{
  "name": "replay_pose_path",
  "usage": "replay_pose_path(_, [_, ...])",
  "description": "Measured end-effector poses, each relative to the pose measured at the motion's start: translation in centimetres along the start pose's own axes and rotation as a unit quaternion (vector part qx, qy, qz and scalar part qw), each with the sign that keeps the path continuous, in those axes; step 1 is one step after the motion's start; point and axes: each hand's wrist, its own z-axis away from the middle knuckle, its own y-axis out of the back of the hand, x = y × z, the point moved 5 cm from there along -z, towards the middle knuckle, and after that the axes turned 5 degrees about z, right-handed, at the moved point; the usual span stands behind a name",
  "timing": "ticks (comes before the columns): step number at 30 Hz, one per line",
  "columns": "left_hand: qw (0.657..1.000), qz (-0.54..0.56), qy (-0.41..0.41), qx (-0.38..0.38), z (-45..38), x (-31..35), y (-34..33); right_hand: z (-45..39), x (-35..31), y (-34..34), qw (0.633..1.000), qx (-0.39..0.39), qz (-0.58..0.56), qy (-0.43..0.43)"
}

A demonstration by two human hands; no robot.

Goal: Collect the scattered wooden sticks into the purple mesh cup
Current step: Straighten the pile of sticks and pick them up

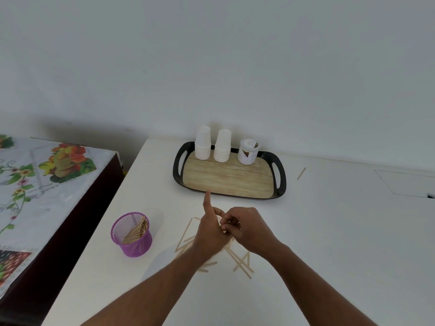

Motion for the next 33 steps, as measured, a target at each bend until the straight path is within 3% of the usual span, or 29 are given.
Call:
replay_pose_path(5, [1.0,-0.003,0.011,-0.008,0.3,-0.8,0.3,0.2,-0.3,-0.9,1.0,-0.028,0.0,-0.002])
replay_pose_path(15, [0.994,-0.012,0.006,-0.109,1.3,-0.4,0.4,1.7,1.9,-1.4,0.989,0.034,-0.106,-0.101])
replay_pose_path(21, [0.994,-0.018,0.057,-0.087,2.0,-1.1,3.3,2.4,5.0,-0.4,0.936,0.063,-0.275,-0.211])
replay_pose_path(25, [0.995,0.049,0.074,-0.041,2.3,-2.1,4.4,3.2,6.5,-0.1,0.89,0.089,-0.372,-0.248])
replay_pose_path(33, [0.994,0.039,0.095,-0.036,2.4,-3.1,3.7,3.7,7.9,-1.0,0.879,0.105,-0.371,-0.279])
